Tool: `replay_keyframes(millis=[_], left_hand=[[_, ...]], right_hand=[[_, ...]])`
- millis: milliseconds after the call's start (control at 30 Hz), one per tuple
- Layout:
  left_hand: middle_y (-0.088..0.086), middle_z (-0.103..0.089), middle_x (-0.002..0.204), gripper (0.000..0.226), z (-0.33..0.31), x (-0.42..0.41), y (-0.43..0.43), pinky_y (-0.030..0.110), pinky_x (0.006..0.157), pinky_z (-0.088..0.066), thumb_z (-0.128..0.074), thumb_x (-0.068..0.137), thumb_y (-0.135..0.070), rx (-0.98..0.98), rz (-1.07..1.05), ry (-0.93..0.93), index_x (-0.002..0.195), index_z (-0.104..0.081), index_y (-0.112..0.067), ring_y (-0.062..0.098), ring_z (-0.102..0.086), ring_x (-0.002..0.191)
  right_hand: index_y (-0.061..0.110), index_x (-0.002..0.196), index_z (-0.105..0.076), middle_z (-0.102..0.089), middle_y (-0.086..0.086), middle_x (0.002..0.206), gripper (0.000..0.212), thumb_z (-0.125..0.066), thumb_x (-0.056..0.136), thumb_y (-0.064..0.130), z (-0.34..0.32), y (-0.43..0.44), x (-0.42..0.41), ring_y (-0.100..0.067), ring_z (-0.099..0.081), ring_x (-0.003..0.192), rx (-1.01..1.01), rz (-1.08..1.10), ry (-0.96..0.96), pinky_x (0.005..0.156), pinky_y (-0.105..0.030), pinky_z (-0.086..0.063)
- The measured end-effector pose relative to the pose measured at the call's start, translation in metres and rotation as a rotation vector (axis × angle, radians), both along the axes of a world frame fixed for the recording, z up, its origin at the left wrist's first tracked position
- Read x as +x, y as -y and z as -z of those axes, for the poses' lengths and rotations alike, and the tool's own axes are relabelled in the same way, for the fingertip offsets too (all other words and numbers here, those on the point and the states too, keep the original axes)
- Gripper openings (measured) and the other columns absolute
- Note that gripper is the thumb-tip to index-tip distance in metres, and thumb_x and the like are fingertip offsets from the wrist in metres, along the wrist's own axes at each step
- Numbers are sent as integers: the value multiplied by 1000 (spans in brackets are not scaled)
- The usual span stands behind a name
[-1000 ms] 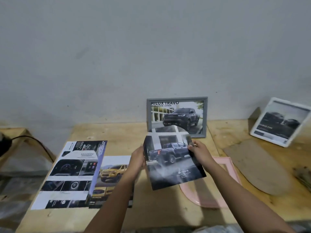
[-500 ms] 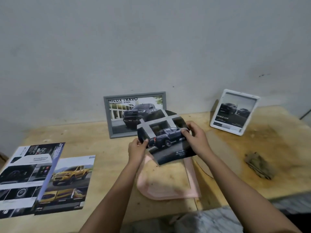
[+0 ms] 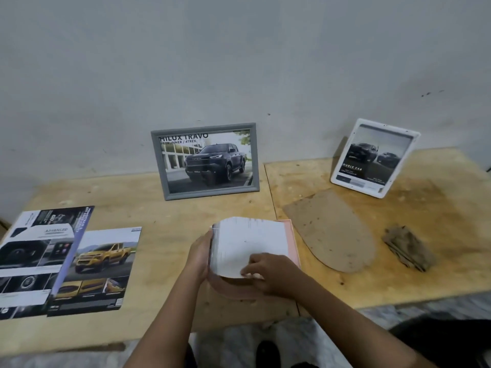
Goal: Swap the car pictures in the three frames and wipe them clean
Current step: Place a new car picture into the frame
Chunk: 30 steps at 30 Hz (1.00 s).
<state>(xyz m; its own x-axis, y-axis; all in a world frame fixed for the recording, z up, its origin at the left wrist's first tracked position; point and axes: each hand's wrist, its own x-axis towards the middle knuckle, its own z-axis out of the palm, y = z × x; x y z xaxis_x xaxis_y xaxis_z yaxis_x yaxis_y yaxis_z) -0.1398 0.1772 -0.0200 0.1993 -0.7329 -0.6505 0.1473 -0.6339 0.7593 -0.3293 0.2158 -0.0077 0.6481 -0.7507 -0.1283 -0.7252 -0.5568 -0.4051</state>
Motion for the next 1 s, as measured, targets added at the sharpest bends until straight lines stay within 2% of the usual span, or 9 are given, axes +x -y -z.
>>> replay_keyframes(millis=[167,300,367,500,567,633,700,867,1000], left_hand=[[25,-57,96,40,25,-1,-17,37,68,-42,-50,64,-20,-196,312,712,96,-56,4,37,-52,88],[16,-52,124,46,48,-2,-24,32,90,-43,-57,83,-16,-404,576,1015,126,-48,-3,31,-50,113],[13,-29,150,58,49,-5,-29,34,110,-30,-44,92,-34,-419,777,1098,143,-30,-10,28,-29,137],[6,11,155,87,54,-6,-40,29,113,5,4,76,-61,-328,1049,1148,149,0,-15,19,10,144],[12,-11,153,82,52,-8,-46,32,114,-15,-6,81,-56,-338,1056,1220,146,-23,-10,20,-12,143],[16,-57,130,61,49,-13,-51,37,95,-47,-27,86,-44,-388,1042,1216,121,-61,-8,24,-55,121],[14,-66,116,52,42,-15,-52,37,89,-51,-35,86,-40,-388,1039,1182,111,-67,-8,26,-63,109],[14,-4,157,69,48,-7,-45,33,117,-5,-33,95,-48,-420,1070,1136,149,-12,-12,28,-3,146],[11,12,157,73,49,-2,-30,34,117,3,-33,95,-50,-431,1203,1131,150,0,-14,29,11,145]], right_hand=[[28,130,-53,-49,3,134,45,-51,89,48,24,-1,1,-16,-43,119,141,40,-95,100,-31,-36],[33,143,-30,-20,4,154,70,-52,83,60,32,10,-11,-19,-10,142,124,155,-120,114,-40,-18],[35,148,-15,0,5,158,85,-53,79,67,37,13,-16,-23,9,145,144,192,-173,117,-47,-6],[32,149,0,19,1,157,102,-57,74,69,43,15,-23,-29,23,142,213,216,-283,115,-52,4],[30,150,1,18,0,157,103,-60,75,66,43,13,-26,-30,23,142,225,221,-318,115,-52,3],[29,150,-2,15,0,158,100,-61,77,62,41,11,-27,-31,23,142,221,216,-350,115,-53,3],[28,150,-6,9,0,158,97,-62,77,58,38,13,-26,-30,21,143,212,227,-351,115,-51,2],[29,149,-12,0,1,157,102,-75,71,47,32,12,-13,-29,13,144,277,322,-329,116,-44,-11],[28,149,-14,0,-1,157,104,-79,69,41,26,14,-9,-31,10,145,326,362,-340,116,-43,-14]])
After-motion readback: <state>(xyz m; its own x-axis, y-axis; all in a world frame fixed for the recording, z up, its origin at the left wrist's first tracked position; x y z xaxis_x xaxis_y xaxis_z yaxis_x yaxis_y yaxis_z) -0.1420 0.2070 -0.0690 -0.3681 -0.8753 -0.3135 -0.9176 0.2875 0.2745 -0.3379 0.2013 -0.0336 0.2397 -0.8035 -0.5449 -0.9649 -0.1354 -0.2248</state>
